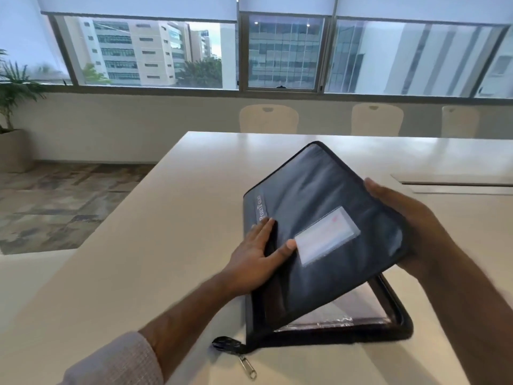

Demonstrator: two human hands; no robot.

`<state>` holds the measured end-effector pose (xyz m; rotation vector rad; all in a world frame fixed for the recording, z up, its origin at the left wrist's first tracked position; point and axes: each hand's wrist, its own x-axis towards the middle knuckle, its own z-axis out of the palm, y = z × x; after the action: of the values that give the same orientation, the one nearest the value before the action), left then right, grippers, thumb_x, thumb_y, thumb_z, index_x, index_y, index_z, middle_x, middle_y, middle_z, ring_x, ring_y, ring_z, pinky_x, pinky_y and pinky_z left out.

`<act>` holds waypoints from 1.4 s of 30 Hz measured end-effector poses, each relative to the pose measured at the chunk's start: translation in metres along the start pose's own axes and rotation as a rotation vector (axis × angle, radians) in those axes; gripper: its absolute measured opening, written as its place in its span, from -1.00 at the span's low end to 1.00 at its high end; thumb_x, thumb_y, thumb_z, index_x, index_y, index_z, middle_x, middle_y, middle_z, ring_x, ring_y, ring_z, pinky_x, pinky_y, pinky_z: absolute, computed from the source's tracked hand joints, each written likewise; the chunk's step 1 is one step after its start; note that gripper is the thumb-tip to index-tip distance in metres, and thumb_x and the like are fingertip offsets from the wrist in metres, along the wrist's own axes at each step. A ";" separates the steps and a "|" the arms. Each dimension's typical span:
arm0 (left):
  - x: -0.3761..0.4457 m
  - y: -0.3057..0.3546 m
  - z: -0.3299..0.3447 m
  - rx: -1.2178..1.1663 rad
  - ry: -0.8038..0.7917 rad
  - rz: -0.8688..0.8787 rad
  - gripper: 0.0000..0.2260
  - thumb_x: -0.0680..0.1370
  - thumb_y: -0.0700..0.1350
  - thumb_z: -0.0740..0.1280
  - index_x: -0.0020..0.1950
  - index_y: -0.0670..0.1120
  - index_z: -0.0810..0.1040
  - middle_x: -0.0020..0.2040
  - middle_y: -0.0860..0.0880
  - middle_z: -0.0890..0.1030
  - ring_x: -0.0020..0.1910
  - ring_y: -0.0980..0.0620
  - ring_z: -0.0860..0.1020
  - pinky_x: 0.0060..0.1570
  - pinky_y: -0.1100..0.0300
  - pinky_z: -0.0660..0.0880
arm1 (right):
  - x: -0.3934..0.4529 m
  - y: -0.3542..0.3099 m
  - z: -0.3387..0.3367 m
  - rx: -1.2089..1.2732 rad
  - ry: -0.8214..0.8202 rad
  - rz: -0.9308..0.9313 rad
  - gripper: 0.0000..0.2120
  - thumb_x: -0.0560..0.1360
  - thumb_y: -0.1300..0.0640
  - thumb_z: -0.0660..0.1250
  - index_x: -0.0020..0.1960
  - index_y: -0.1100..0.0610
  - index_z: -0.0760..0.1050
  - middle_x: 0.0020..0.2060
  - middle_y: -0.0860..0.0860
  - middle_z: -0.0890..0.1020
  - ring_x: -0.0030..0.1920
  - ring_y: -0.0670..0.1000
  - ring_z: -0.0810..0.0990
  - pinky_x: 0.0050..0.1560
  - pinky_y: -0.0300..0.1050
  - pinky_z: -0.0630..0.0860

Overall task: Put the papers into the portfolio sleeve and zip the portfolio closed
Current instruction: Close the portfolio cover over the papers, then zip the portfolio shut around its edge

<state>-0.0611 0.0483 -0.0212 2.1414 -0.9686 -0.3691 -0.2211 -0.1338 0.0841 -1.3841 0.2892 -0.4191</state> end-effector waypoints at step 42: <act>-0.119 -0.040 -0.048 0.295 -0.192 0.232 -0.82 0.47 0.14 0.44 0.06 0.24 0.63 -0.03 0.30 0.52 0.04 0.30 0.47 -0.03 0.35 0.43 | -0.060 0.116 0.080 -0.984 -0.140 -0.314 -0.89 0.50 -0.04 0.38 -0.14 -0.02 0.56 -0.28 -0.13 0.55 -0.24 -0.12 0.51 -0.23 -0.19 0.53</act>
<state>-0.0948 0.1780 -0.0226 2.2493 -1.4431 -0.3380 -0.2260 -0.0216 -0.0196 -2.4316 0.1574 -0.4529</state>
